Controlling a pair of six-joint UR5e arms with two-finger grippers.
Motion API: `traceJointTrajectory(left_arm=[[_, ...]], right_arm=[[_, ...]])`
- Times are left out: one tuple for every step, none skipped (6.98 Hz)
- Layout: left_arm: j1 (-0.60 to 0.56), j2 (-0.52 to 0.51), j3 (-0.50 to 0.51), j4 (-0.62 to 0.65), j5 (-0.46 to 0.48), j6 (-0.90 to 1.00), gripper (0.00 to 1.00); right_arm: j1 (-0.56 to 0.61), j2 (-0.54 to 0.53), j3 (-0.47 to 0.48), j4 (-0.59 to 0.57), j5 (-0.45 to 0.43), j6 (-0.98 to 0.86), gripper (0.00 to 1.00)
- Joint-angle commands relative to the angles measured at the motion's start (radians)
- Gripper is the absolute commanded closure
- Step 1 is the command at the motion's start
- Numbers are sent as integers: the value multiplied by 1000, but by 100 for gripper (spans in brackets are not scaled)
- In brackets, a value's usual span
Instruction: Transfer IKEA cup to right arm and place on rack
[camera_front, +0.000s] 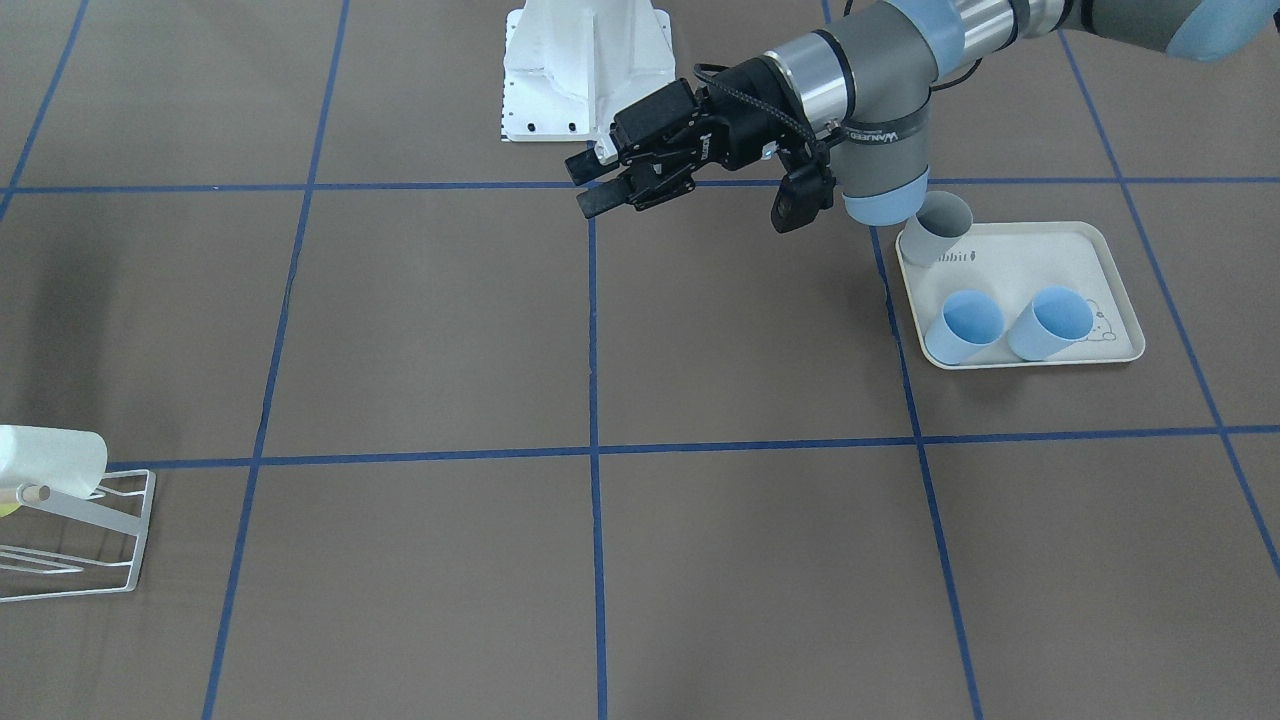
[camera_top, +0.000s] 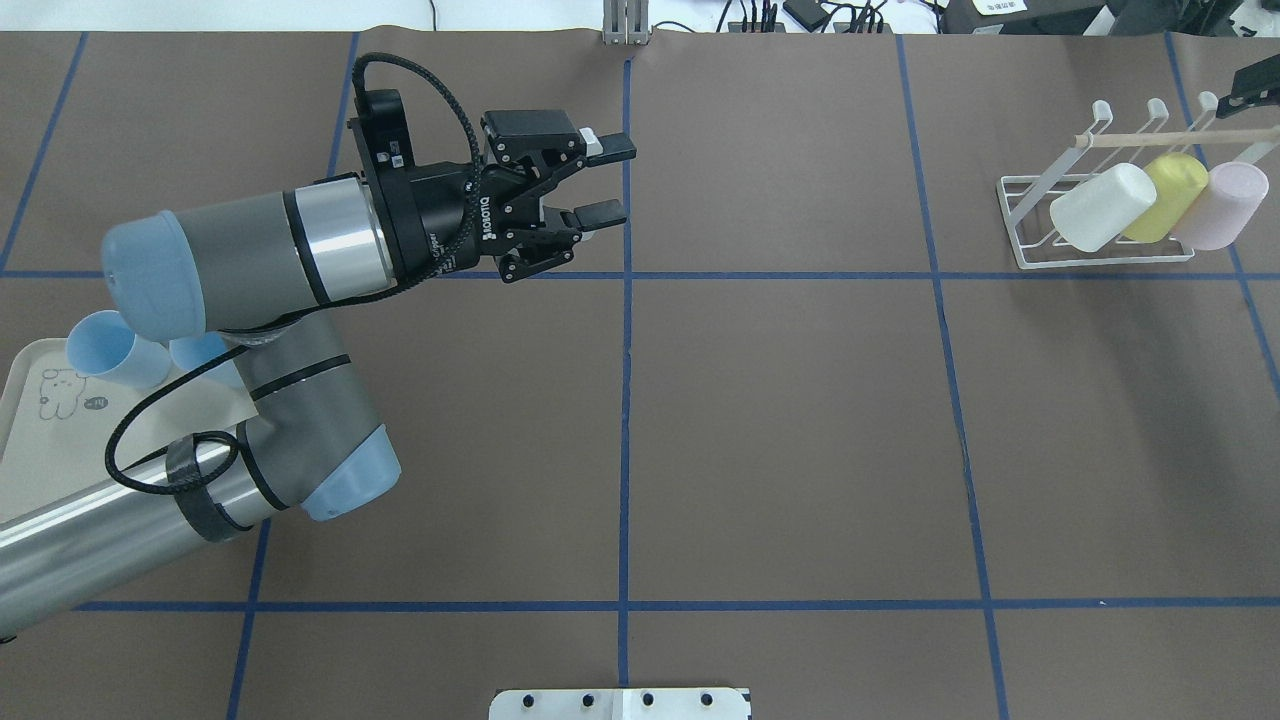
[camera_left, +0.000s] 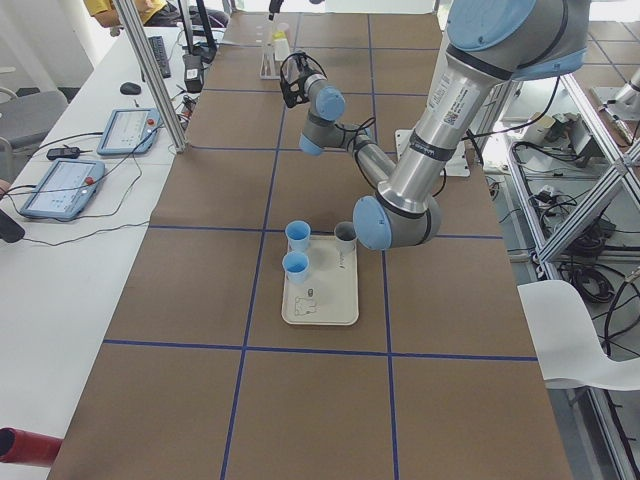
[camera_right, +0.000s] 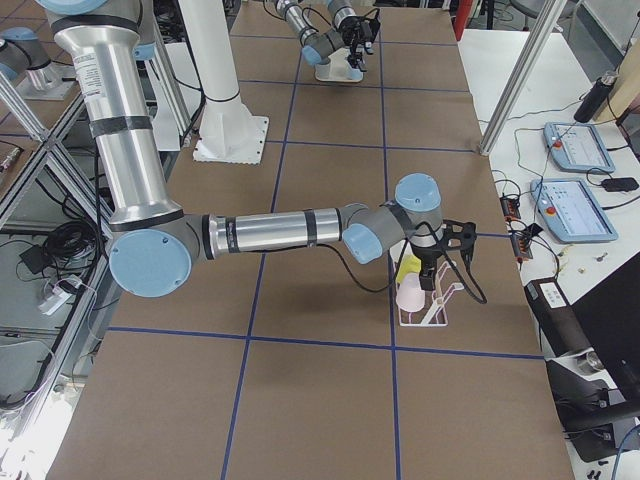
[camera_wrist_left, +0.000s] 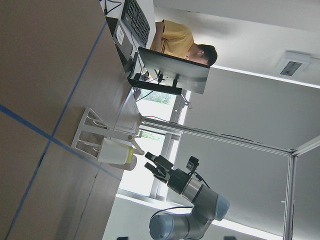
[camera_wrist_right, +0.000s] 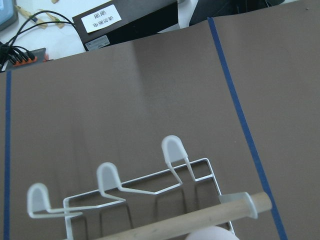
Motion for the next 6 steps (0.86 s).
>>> traceJointTrajectory(left_arm=[[-38,103,-125,209,-5,201,31],[-49,216,-297,427,-21,359,28],[-64,337,-468,629,-24,553,22],[-84,432,-563,783,-22,713,18],[-119,527,-605,885,-24,895,16],[-149,648,-599,901,-21,1183,11]], right_arm=[[2,1,66,-11,7,9,0],[1,-22,101,-11,25,33,0],[2,-62,153,-8,69,59,0],[1,-111,204,-4,77,61,0],[1,-132,215,1,100,63,0],[1,-155,218,4,128,61,0]])
